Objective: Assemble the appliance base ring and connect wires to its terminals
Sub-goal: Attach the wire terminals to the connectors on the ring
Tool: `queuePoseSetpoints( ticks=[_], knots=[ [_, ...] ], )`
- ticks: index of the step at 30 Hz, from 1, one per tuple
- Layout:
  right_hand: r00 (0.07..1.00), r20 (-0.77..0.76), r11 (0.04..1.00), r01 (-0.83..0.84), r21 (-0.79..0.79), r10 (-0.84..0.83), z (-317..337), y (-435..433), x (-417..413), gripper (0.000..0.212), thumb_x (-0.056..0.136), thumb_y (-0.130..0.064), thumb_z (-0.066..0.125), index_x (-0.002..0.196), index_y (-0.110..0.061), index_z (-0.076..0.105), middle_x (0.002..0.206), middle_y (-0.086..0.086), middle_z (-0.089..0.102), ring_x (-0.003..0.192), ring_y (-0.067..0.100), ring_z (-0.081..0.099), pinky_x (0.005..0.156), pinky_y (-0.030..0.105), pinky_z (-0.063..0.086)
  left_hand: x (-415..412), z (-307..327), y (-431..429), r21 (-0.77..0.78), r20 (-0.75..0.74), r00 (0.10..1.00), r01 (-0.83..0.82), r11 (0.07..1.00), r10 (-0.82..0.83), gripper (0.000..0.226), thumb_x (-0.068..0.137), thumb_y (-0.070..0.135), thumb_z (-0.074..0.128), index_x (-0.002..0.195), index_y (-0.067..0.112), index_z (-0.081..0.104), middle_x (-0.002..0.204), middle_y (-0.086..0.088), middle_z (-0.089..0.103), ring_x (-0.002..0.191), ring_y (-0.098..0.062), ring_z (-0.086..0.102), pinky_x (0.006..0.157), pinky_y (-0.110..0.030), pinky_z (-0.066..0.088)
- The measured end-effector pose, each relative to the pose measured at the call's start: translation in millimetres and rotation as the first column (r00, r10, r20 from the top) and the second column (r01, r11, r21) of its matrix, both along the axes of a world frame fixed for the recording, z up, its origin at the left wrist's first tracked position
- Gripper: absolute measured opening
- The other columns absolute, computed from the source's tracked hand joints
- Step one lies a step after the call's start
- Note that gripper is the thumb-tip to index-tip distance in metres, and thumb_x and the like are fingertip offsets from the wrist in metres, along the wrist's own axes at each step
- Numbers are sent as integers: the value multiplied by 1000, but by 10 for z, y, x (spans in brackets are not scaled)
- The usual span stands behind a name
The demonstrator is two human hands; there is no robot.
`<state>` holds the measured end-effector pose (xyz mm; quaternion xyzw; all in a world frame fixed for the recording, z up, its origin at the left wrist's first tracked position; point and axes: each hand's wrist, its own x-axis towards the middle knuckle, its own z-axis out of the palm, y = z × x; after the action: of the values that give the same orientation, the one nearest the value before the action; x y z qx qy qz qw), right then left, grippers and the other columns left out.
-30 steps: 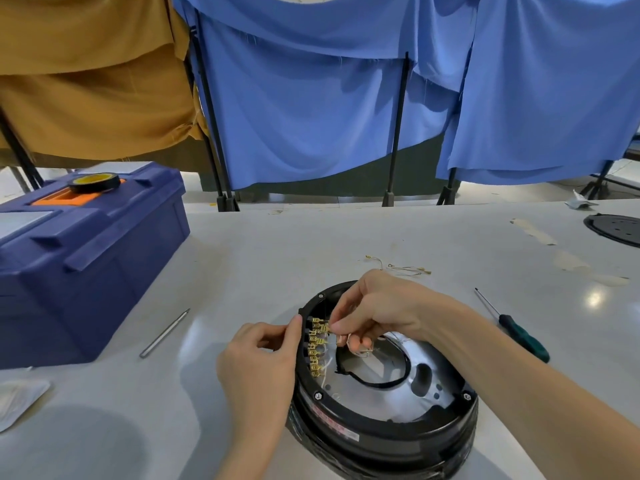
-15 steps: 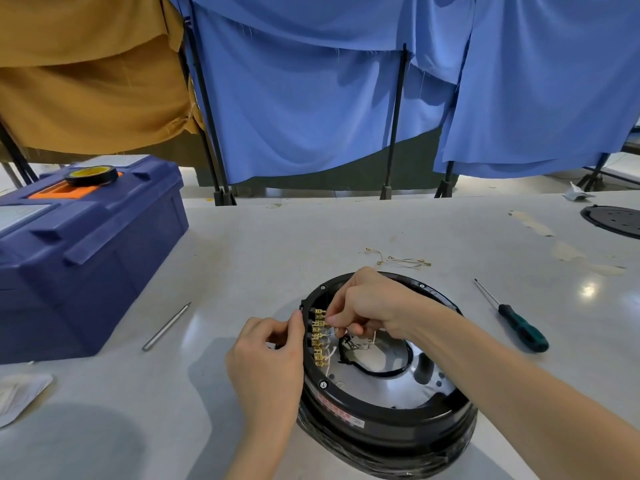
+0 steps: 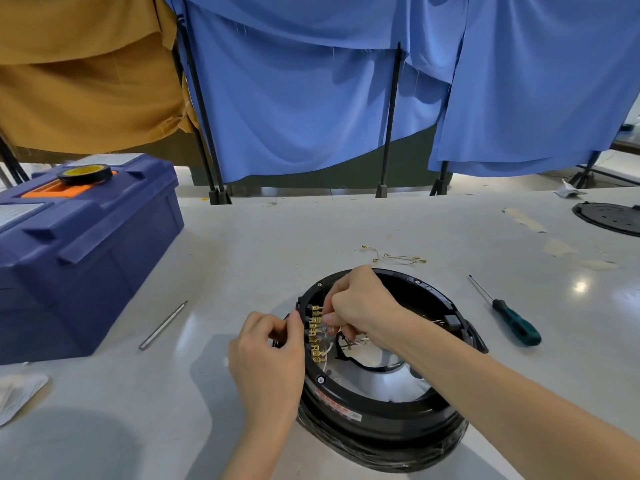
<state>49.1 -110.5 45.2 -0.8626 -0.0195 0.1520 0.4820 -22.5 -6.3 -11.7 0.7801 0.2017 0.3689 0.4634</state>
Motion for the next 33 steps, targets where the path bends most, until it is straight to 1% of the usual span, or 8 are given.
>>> queuePoseSetpoints(
  ticks=[3,7,11,15,22,25,28,33],
  knots=[
    [998,8,998,55,3,-55,-38,34,2,19,83,9,58,68,-4,60,31,2,50,20,10,38,33,13,32,1,0,7,15,4,1000,13,1000,-13,36,83,18,71,52,10,54,63,4,54,65,-26,50,63,-36,39],
    [993,35,993,113,20,-114,-48,92,15,17,81,10,55,71,-2,61,42,7,56,20,8,41,35,12,30,4,-3,25,26,11,999,41,999,-41,37,84,18,70,52,13,53,63,5,52,65,-25,50,62,-35,37],
    [982,98,987,158,24,-160,-94,150,45,16,76,7,52,73,-2,65,49,7,62,51,19,70,51,28,50,16,-17,48,32,5,998,62,998,-62,37,84,19,70,52,13,53,63,4,52,67,-26,50,64,-37,40],
    [969,121,976,214,46,-218,-97,187,33,18,74,4,51,86,3,66,74,18,70,75,33,72,71,45,60,14,-31,64,45,21,996,87,995,-88,37,84,19,69,52,13,52,62,3,51,64,-16,48,63,-27,37],
    [966,150,977,212,-7,-209,-80,247,-22,20,72,1,53,86,0,67,78,15,70,78,33,70,77,45,59,26,-40,75,50,31,994,99,994,-101,36,84,17,69,52,12,53,62,3,51,64,-14,47,63,-25,36],
    [978,123,984,175,-20,-171,-49,179,-20,15,77,3,55,88,1,66,71,15,70,60,24,68,61,34,58,19,-36,73,41,29,995,95,995,-96,36,84,17,69,52,11,54,62,3,52,65,-15,48,60,-26,35],
    [999,28,1000,17,-18,-17,59,54,-42,6,82,7,62,85,2,62,57,15,66,30,13,51,36,18,36,4,-19,65,21,21,997,76,997,-76,37,84,20,69,51,16,55,63,6,53,70,-25,51,60,-32,34],
    [995,9,994,-103,31,103,156,-176,-96,35,86,-2,69,114,-8,50,80,16,65,37,19,61,35,20,41,-2,-3,58,32,23,998,65,997,-66,34,83,21,71,52,13,61,63,6,56,72,-28,55,63,-38,42]
  ],
)
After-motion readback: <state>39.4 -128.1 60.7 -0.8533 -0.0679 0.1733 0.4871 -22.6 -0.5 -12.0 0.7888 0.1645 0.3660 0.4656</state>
